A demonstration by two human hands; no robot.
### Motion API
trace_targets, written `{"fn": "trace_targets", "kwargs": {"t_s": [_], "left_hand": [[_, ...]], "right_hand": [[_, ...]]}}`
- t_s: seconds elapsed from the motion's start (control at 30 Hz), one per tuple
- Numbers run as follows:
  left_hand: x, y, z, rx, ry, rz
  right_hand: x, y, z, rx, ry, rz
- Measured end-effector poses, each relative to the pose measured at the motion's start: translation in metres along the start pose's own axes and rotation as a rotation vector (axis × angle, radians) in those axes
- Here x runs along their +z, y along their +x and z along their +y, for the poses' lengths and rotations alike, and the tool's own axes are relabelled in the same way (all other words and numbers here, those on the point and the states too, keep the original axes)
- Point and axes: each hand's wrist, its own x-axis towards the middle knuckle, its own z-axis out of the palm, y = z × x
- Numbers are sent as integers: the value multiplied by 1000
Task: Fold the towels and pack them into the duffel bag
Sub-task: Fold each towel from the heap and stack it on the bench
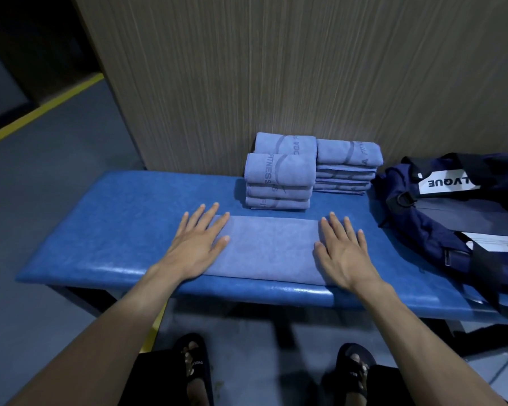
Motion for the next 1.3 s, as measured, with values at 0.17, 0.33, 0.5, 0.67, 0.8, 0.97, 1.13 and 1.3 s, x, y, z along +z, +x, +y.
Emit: {"fn": "trace_targets", "kwargs": {"t_s": [0.17,0.33,0.5,0.67,0.8,0.97,1.13,1.3], "left_hand": [[-5,-8,33,253,-151,183],[9,-18,57,395,-140,120],[16,-20,69,490,-65,57],[18,-18,70,522,-47,74],[17,-20,67,533,-67,77],[14,-28,60,546,-144,77],[5,-46,61,453,-300,223],[-7,-67,81,274,-469,548]], "right_hand": [[-14,12,1,8,98,37],[-31,28,-2,136,287,-21],[-31,36,-8,226,237,-70],[-36,36,-14,242,317,-102],[-52,27,-23,273,629,-116],[-58,22,-40,337,918,-130],[-83,9,-74,233,1279,-180],[-111,-7,-128,174,1603,-186]]}}
